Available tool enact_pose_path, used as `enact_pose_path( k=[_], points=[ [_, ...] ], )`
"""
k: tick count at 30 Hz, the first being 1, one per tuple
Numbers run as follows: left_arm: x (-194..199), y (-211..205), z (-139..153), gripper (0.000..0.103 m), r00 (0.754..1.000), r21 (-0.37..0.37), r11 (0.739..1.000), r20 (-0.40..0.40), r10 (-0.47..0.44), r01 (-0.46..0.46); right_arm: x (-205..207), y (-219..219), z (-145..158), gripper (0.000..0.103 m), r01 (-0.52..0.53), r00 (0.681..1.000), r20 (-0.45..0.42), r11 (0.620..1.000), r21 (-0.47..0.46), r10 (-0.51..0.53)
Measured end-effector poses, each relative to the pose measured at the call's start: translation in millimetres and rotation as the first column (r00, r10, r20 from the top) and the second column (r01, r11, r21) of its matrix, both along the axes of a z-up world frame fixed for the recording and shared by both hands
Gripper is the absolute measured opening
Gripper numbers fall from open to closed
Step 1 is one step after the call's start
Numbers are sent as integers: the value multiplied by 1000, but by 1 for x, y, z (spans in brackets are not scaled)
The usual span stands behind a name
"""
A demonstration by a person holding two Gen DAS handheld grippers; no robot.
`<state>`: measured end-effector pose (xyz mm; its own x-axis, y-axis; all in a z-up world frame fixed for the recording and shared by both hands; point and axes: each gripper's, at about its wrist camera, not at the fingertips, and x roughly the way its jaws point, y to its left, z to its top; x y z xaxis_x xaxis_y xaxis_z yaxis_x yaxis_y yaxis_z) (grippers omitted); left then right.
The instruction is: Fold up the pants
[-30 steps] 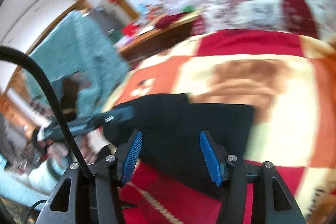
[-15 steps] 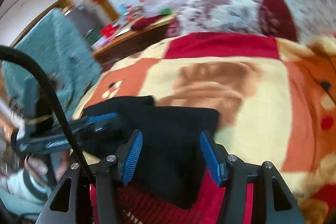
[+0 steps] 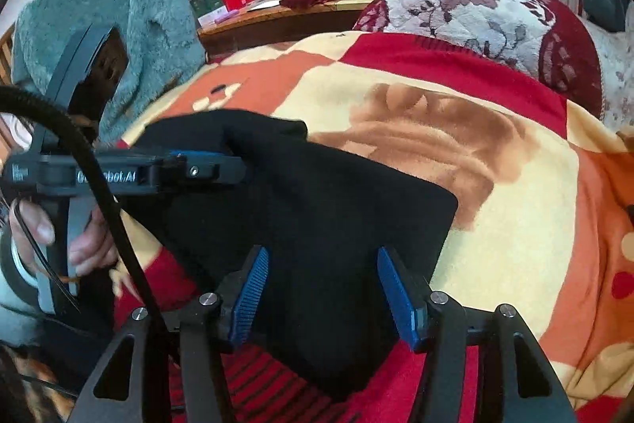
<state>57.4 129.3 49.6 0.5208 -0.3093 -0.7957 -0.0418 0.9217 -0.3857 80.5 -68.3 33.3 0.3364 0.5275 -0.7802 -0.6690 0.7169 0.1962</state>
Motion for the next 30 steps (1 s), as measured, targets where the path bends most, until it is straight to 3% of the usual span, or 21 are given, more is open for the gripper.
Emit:
enact_pose_path(
  k=[4, 9, 12, 16, 21, 30],
  points=[
    [-16, -7, 14, 36, 999, 5, 1000, 37, -16, 16, -3, -6, 10, 56, 31, 999, -21, 999, 39, -30],
    [-22, -22, -2, 36, 1000, 82, 996, -19, -17, 19, -10, -2, 3, 56, 41, 999, -29, 999, -5, -41],
    [-26, -21, -16, 36, 999, 69, 998, -50, -3, 7, -10, -2, 0, 56, 47, 998, -39, 999, -8, -47],
    [-33, -17, -8, 36, 999, 59, 998, -35, 12, -10, -11, 2, 14, 56, 41, 998, -42, 998, 37, -40],
    [-41, -10, 5, 36, 999, 100, 994, -13, 42, -41, -14, 16, 29, 56, 22, 999, -35, 997, 79, -19],
    [-63, 6, 20, 37, 996, 149, 985, 26, 85, -88, -11, 49, 29, 57, -18, 997, -70, 995, 97, 25]
  ],
)
